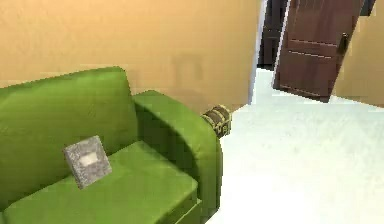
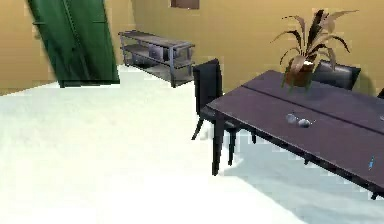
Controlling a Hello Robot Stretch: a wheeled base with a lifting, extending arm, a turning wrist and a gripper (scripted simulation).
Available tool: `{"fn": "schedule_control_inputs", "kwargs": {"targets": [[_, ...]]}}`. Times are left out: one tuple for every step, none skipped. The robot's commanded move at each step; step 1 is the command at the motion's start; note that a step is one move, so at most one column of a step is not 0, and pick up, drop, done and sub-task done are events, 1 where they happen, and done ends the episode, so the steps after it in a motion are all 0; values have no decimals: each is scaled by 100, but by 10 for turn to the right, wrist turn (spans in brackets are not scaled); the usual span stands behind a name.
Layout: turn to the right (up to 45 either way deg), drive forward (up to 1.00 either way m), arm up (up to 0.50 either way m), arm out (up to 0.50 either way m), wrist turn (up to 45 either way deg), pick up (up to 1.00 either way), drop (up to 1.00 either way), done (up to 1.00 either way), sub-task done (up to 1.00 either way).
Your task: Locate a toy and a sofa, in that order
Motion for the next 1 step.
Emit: {"fn": "schedule_control_inputs", "kwargs": {"targets": [[450, 0, 0, 0, 0, 0, 0, 0, 0]]}}
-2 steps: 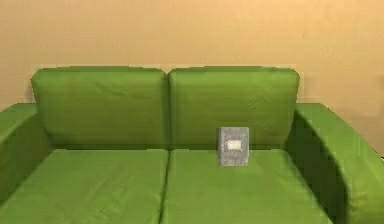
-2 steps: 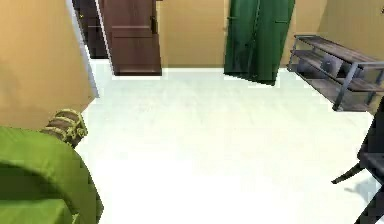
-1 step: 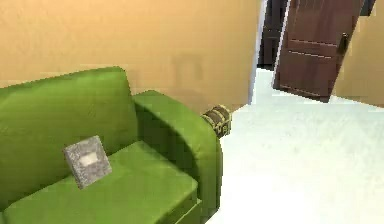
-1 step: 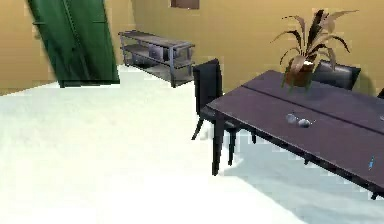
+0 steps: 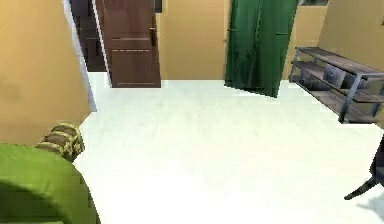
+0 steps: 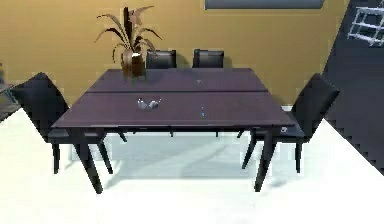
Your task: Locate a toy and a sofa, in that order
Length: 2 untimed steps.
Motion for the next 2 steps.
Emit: {"fn": "schedule_control_inputs", "kwargs": {"targets": [[60, 0, 0, 0, 0, 0, 0, 0, 0], [0, 100, 0, 0, 0, 0, 0, 0, 0]]}}
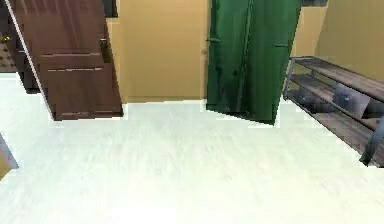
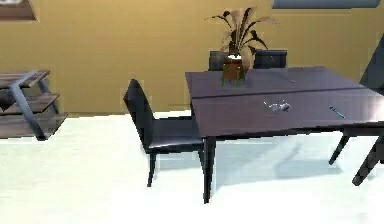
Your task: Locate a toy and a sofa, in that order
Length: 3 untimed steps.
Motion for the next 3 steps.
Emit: {"fn": "schedule_control_inputs", "kwargs": {"targets": [[150, 0, 0, 0, 0, 0, 0, 0, 0], [0, 5, 0, 0, 0, 0, 0, 0, 0], [-450, 0, 0, 0, 0, 0, 0, 0, 0]]}}
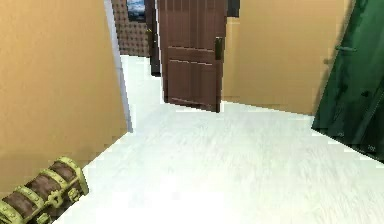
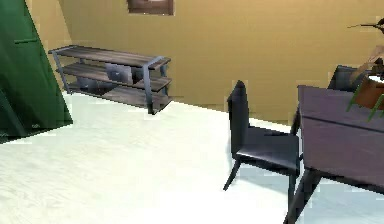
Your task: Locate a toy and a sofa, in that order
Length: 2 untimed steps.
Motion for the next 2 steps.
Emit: {"fn": "schedule_control_inputs", "kwargs": {"targets": [[-90, 0, 0, 0, 0, 0, 0, 0, 0], [0, 100, 0, 0, 0, 0, 0, 0, 0]]}}
